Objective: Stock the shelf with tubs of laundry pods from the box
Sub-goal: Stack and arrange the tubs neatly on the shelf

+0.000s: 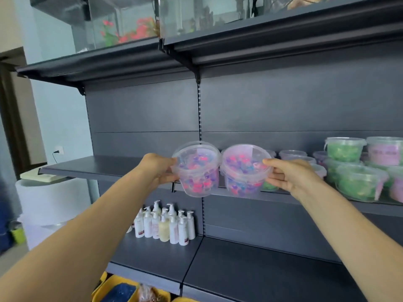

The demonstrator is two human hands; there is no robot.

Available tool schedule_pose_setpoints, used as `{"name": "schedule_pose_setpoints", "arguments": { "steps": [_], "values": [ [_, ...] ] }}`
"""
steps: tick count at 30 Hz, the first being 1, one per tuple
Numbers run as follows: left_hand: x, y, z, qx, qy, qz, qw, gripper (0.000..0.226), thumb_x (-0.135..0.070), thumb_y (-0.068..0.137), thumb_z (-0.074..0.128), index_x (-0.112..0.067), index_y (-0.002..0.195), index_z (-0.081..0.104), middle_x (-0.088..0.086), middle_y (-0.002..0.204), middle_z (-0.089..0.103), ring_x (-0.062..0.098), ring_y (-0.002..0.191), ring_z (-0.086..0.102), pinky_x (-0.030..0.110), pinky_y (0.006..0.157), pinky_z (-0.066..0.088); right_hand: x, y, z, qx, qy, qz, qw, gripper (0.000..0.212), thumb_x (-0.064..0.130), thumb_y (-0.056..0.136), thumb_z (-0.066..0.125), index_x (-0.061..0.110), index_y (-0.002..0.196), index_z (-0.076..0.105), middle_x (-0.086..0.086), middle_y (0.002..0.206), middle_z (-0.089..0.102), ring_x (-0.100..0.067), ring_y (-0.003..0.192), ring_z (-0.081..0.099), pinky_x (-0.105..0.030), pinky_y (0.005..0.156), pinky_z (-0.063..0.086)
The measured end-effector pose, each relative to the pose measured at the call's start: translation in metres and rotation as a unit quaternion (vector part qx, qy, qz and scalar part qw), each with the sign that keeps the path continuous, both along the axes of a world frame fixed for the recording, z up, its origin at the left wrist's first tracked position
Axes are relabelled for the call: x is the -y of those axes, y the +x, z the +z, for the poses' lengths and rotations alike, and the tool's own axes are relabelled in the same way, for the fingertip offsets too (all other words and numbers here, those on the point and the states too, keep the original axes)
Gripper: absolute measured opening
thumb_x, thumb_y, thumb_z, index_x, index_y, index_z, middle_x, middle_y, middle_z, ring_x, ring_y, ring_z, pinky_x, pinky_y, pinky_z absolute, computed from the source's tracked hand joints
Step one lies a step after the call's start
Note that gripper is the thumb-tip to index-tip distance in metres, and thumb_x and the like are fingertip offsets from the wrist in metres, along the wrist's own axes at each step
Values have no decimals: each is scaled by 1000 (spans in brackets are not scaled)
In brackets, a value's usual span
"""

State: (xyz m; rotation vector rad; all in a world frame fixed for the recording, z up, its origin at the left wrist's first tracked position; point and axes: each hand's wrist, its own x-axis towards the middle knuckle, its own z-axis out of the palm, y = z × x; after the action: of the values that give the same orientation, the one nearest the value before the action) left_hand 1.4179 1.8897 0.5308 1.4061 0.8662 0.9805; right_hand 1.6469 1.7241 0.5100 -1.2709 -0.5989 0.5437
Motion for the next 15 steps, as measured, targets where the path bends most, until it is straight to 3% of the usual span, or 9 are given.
{"name": "schedule_pose_setpoints", "arguments": {
  "steps": [5,7,12,15],
  "values": [
    [-59,35,12,2,12,-14,1000,13,0,90,55,5,78,52,15,75,59,20,57,61,23,40,54,-56,28,13,9,25,-22,999,14,5,77,73,3,73,60,-5,54,65,-12,46,64,-19,43,53],
    [-83,47,18,9,14,-22,1000,9,1,90,55,10,91,52,17,79,59,23,62,60,26,41,55,-79,38,18,10,30,-23,999,13,5,77,73,2,74,60,-1,46,64,-9,42,63,-19,43,52],
    [-143,72,35,9,36,-33,999,24,1,89,55,13,110,51,24,102,56,29,66,61,30,45,57,-127,55,32,22,33,-47,998,14,6,77,73,1,76,60,-10,66,63,-17,59,62,-22,50,57],
    [-180,90,44,13,46,-53,997,11,1,90,54,11,95,54,21,94,58,27,64,62,29,45,57,-158,64,43,31,36,-70,996,17,5,77,73,4,72,57,-9,68,59,-16,62,59,-23,54,57]
  ]
}}
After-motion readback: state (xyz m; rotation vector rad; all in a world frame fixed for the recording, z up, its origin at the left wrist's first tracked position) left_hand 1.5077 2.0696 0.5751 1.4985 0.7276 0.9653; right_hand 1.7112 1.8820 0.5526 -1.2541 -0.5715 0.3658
